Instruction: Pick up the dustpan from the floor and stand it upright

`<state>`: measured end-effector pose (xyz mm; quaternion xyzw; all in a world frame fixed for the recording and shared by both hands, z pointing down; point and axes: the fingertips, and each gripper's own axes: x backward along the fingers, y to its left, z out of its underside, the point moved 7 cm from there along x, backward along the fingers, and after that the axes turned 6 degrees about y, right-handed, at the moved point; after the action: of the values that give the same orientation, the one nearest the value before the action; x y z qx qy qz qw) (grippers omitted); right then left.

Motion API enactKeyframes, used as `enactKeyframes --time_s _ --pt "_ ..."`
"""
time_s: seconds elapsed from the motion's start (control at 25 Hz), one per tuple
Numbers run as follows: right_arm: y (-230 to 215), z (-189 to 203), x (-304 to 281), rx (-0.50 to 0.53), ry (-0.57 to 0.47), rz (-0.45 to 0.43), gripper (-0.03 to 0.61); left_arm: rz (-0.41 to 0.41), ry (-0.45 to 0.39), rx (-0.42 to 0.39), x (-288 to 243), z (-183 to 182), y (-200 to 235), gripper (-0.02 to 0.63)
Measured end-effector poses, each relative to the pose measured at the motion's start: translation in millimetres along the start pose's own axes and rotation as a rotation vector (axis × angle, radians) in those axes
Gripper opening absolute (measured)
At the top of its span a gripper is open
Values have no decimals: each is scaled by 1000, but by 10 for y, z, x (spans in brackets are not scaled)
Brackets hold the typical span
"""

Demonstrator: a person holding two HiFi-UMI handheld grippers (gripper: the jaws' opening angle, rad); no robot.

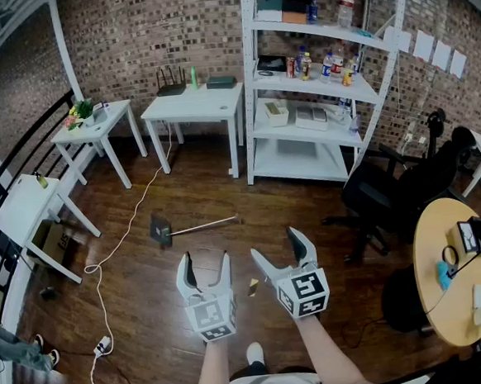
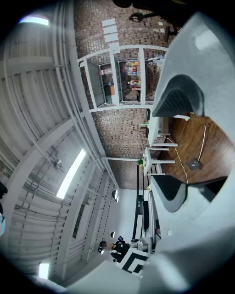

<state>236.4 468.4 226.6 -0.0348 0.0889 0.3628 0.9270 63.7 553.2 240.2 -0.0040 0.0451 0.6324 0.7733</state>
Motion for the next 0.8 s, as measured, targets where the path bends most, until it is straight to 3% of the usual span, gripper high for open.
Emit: enactKeyframes --time_s 0.2,0.44,0.6,0.8 --pt "-169 -94 -873 43 13 -17 383 13 9 18 -812 -20 276 380" --pt "-650 -77 -1889 66 38 -12 383 8 63 31 -1792 237 540 380" --pt "-1094 69 -2841 25 63 -34 383 -12 92 35 -2649 462 752 377" --pt "-1910 210 -4214 -62 102 -34 383 -6 159 11 -4079 655 1003 370"
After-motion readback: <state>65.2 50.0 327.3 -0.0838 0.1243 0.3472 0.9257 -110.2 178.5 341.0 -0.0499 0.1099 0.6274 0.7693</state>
